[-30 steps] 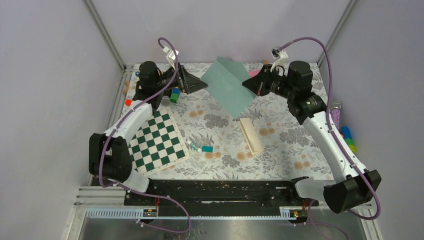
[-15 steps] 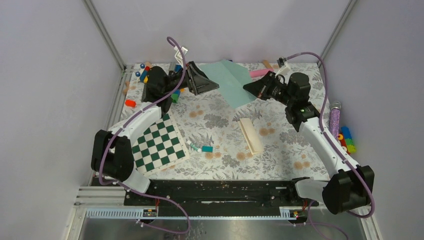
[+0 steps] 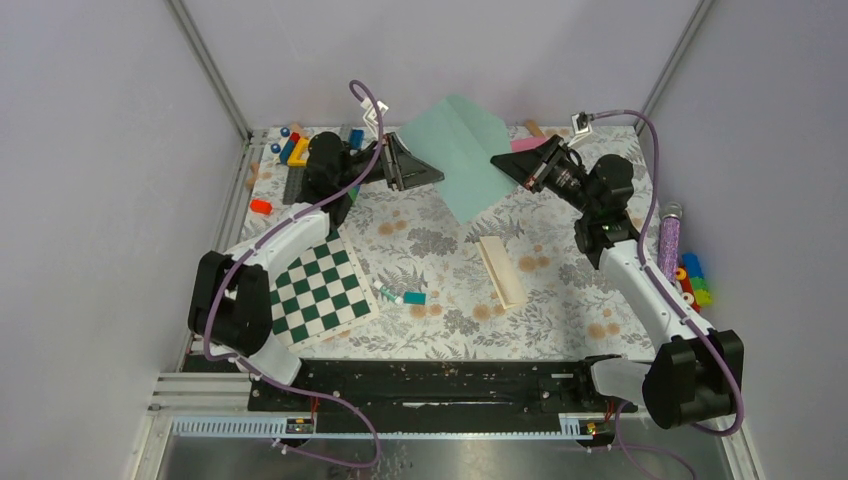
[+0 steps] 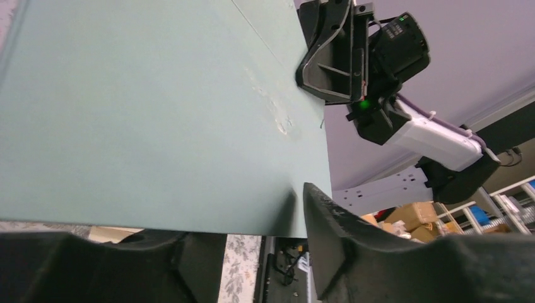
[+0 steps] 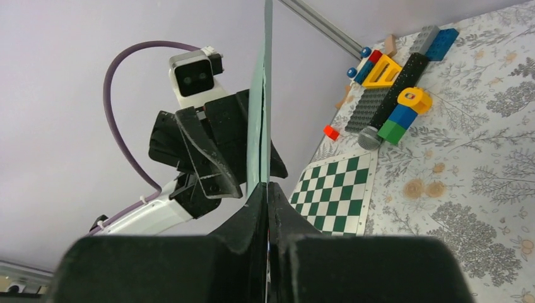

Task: Place the letter into the envelope and seal it
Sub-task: Open the envelope.

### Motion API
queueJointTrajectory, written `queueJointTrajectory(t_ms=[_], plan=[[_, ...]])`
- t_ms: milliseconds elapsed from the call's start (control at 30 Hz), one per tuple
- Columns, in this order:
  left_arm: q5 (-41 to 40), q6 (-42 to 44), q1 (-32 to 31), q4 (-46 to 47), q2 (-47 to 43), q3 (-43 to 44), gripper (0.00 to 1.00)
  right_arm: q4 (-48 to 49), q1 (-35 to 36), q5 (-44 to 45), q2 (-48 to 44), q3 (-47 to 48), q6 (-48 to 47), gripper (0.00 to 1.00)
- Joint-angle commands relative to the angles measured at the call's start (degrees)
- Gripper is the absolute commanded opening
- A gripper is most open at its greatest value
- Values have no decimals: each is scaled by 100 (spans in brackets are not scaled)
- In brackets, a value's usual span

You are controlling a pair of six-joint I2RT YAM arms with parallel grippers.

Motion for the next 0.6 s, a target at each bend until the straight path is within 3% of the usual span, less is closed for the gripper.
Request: queueJointTrajectory(t_ms=[0, 167, 200, 400, 567], plan=[[64, -234, -21, 598, 1, 177, 38, 675, -6, -171, -192, -139, 378, 0], [254, -681, -12, 1223, 2, 208, 7, 676, 8, -187, -201, -264, 348, 2], [306, -731, -12, 1348, 7, 221, 0, 678, 11, -216, -215, -282, 313, 9], [1088, -303, -12, 983, 40, 294, 0, -274, 14, -787, -325, 137, -756, 70], [1713, 1272, -18, -1041, 21, 493, 0, -1422, 12, -1407, -76, 759, -1869, 93]])
